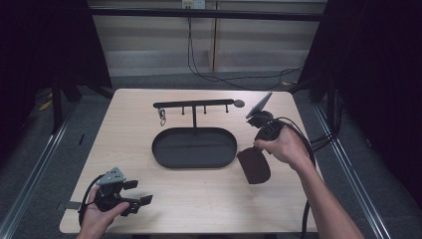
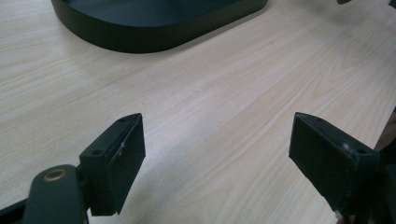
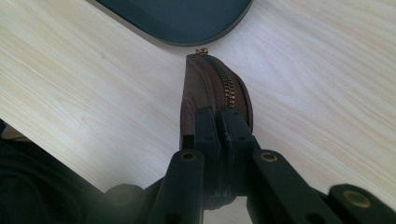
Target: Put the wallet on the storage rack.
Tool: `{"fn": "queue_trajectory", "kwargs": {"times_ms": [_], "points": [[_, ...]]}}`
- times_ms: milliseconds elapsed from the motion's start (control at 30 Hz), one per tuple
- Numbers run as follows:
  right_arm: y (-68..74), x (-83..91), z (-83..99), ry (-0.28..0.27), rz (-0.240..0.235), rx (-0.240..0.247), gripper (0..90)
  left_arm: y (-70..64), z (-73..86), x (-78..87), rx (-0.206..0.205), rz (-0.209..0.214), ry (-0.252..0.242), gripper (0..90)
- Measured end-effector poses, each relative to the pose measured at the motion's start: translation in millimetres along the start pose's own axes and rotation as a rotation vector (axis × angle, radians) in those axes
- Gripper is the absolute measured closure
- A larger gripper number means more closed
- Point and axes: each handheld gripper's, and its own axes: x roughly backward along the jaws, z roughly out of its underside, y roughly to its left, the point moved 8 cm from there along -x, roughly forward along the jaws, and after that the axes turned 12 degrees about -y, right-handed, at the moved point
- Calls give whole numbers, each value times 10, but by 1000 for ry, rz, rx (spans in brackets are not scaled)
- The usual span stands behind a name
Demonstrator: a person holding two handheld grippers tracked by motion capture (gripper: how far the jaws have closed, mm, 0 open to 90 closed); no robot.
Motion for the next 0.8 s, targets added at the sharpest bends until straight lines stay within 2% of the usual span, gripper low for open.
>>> {"fn": "queue_trajectory", "kwargs": {"times_ms": [233,467,800], "points": [[-8,61,-114,-17,18,-9,863,-6,5,4,3,-1,-2,185],[-1,63,-242,-26,29,4,863,0,10,4,4,0,2,185],[-27,86,-433,-97,-3,-28,865,5,16,2,10,0,5,184]]}}
